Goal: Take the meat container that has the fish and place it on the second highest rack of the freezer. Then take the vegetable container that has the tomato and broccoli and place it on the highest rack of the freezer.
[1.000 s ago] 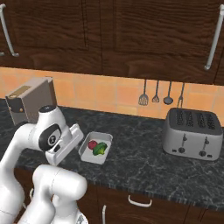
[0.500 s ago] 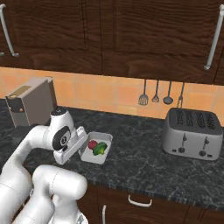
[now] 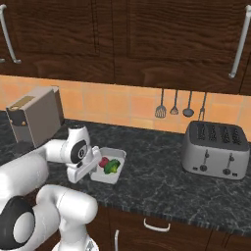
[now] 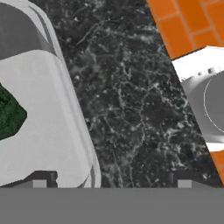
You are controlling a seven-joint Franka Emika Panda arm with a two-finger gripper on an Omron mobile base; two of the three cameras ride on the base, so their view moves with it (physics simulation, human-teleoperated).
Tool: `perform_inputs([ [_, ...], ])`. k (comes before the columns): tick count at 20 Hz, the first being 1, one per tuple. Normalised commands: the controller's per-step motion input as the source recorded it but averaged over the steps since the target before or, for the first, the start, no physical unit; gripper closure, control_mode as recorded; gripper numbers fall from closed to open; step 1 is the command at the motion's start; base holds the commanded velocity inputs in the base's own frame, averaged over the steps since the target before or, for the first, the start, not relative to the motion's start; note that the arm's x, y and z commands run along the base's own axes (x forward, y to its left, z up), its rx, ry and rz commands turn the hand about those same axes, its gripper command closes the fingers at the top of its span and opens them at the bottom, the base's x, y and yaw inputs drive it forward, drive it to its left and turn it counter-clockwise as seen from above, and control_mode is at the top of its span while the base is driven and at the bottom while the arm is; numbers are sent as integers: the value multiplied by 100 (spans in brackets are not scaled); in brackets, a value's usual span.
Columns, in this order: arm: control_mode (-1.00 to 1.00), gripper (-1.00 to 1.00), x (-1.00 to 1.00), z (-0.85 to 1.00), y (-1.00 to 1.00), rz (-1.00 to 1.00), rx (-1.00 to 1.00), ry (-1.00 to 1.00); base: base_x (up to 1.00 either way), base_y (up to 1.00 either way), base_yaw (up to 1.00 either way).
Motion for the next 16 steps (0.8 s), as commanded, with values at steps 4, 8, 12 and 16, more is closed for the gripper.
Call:
perform_inputs([
  [4,-100,-100,-24,-71,0,0,0,-4,0,0,0],
  [8,-100,100,-59,-64,-4,0,1,-3,0,0,0],
  [12,-100,100,-8,-9,-2,0,0,0,0,0,0],
  [16,-100,100,-20,0,-5,-1,0,-4,0,0,0],
])
